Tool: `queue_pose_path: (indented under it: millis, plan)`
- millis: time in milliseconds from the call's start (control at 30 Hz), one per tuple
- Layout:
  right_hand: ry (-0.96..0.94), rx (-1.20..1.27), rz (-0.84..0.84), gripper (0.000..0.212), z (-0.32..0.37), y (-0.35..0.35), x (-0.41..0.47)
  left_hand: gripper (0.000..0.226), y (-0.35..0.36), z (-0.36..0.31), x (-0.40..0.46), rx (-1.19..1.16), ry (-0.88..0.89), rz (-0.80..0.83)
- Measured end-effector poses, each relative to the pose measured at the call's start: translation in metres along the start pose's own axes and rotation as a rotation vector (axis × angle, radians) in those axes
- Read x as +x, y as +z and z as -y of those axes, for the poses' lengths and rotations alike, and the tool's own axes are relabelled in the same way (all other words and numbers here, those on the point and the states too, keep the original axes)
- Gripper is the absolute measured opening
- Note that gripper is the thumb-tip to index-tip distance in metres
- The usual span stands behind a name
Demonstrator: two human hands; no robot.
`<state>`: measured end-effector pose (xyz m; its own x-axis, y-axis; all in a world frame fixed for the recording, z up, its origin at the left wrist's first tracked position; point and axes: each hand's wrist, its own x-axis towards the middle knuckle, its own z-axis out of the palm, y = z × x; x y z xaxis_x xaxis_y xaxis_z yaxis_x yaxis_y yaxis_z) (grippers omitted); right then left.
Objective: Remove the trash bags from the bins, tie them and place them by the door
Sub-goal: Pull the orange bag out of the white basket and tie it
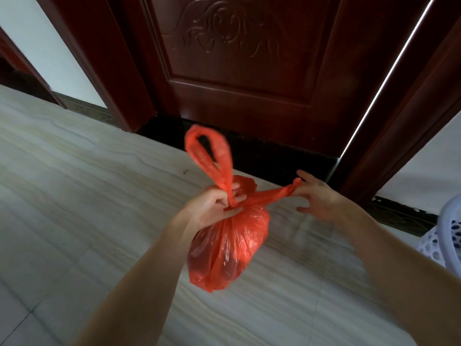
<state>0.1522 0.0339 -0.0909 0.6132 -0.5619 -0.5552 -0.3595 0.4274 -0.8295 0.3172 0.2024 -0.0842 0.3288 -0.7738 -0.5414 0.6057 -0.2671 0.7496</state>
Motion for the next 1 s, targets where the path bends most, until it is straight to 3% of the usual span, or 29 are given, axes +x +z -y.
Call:
queue_pose_path:
  millis: [200,267,400,467,600,833,1000]
  plan:
    - [-0.198,-0.262,0.419,0.092,0.024,0.032,-0.019,0.053,0.003,0.003,0.008,0.095,0.027,-0.125]
    - [-0.256,-0.260,0.473,0.085,0.024,0.048,-0.019,0.059,0.008,0.010,0.010,0.174,0.034,-0.181]
    - [-0.334,-0.011,0.158,0.015,0.024,0.070,-0.005,0.052,0.018,0.018,0.010,0.297,0.043,-0.269]
    - [-0.240,0.137,0.070,0.022,0.020,0.072,0.002,0.050,0.015,0.021,0.012,0.483,0.094,-0.338]
    - [-0.089,0.129,0.040,0.031,0.008,0.068,0.001,0.036,0.011,0.026,0.009,1.193,0.326,-0.442]
    - [-0.071,0.170,-0.134,0.036,0.009,0.067,0.008,0.046,0.034,0.032,0.006,1.593,0.401,-0.535]
    - [-0.040,0.284,-0.215,0.029,0.012,0.058,0.007,0.052,0.042,0.032,0.003,1.716,0.474,-0.455]
